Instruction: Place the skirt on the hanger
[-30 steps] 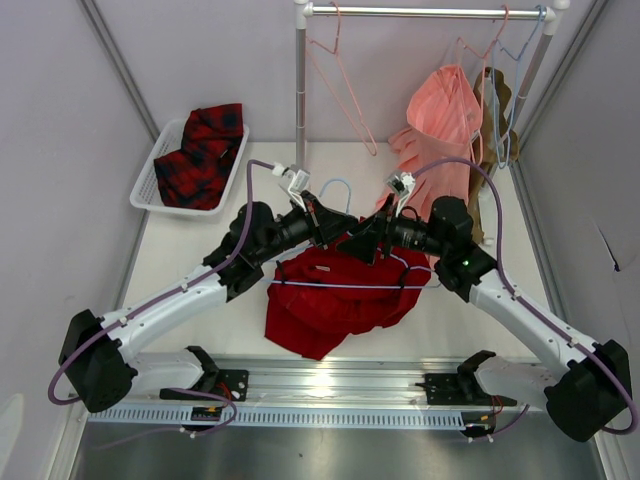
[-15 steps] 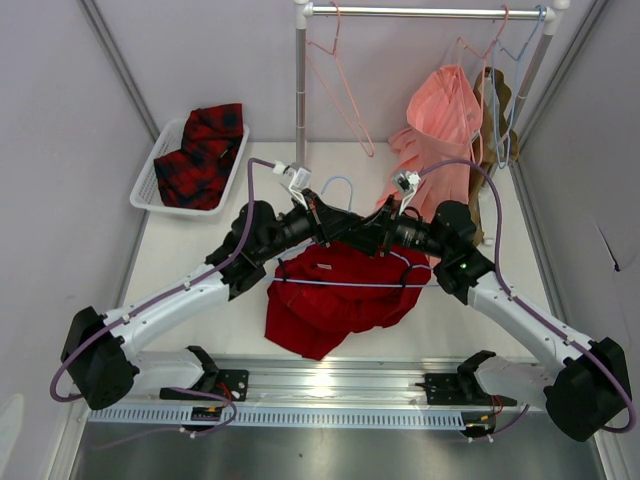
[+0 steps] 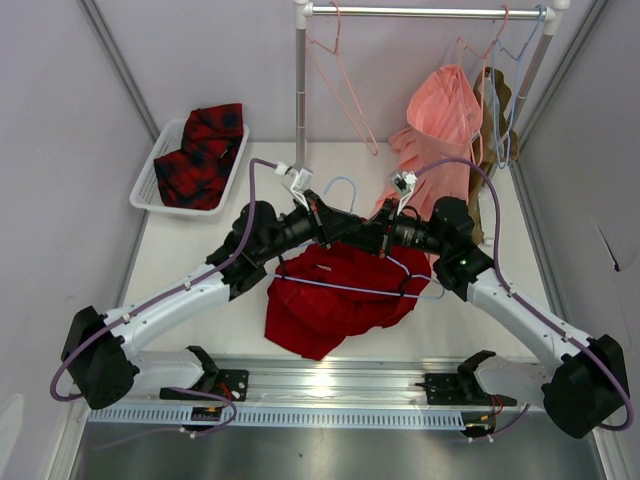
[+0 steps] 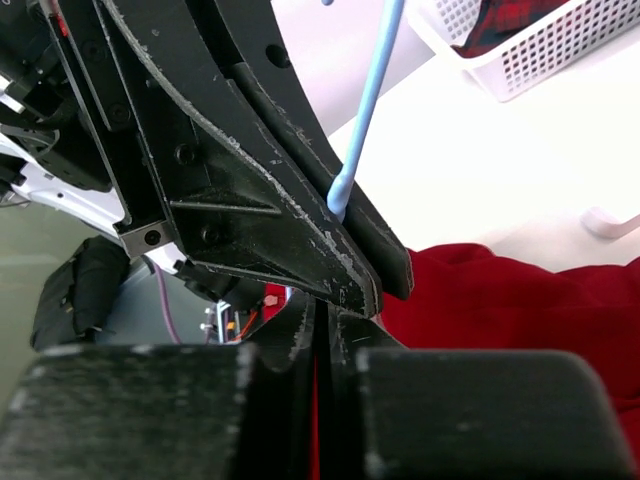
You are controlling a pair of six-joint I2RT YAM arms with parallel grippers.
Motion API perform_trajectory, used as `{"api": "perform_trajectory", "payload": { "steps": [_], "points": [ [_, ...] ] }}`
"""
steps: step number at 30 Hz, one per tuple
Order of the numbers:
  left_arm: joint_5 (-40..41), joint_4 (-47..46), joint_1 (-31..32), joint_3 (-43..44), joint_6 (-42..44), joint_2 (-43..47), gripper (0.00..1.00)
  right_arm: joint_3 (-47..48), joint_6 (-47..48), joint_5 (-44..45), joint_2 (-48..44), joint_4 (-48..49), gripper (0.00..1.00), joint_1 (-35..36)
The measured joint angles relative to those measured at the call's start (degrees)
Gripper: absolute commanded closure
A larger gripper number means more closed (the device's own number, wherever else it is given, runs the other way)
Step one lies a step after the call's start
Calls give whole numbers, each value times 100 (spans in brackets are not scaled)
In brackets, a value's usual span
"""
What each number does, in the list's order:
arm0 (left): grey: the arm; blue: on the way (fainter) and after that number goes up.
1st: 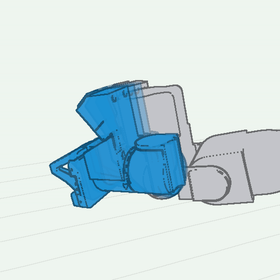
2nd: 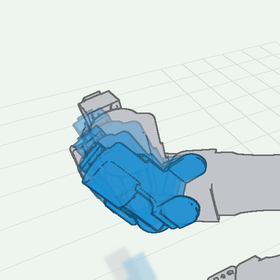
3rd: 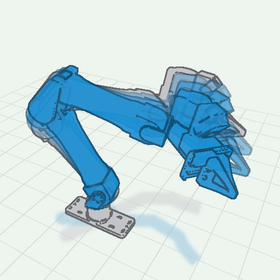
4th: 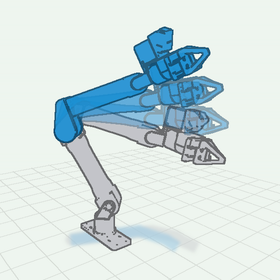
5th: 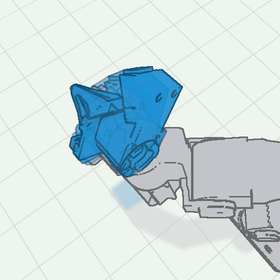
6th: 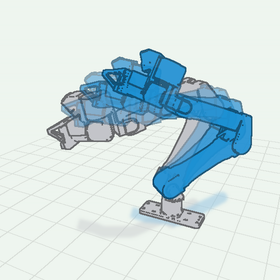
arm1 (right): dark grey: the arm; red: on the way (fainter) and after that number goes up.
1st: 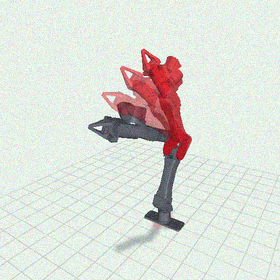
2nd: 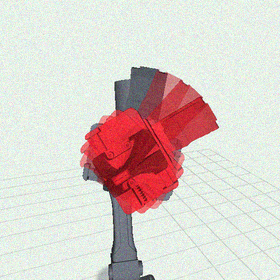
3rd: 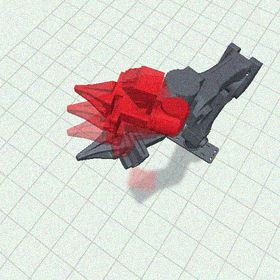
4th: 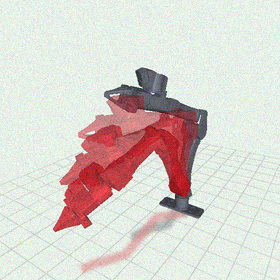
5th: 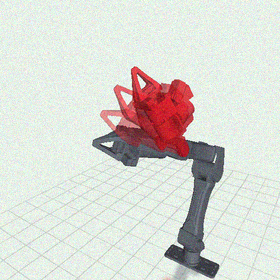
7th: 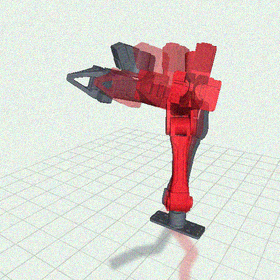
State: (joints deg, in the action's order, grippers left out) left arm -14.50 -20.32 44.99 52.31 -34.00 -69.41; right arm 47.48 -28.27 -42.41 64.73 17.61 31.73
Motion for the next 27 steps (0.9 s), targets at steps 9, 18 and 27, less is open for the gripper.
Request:
{"api": "perform_trajectory", "payload": {
  "steps": [9, 18, 27],
  "points": [
    [-98, 70, 9, 170, 131, 0, 78, 302, 94, -92, -90, -538, 100, -48],
    [15, 306, 105, 621, 463, 48, 46, 702, 474, 96, -721, -1836, 100, -46],
    [879, 925, 74, 680, 782, 680, 42, 951, 671, 275, -1364, -3139, 100, -647]
  ]
}}
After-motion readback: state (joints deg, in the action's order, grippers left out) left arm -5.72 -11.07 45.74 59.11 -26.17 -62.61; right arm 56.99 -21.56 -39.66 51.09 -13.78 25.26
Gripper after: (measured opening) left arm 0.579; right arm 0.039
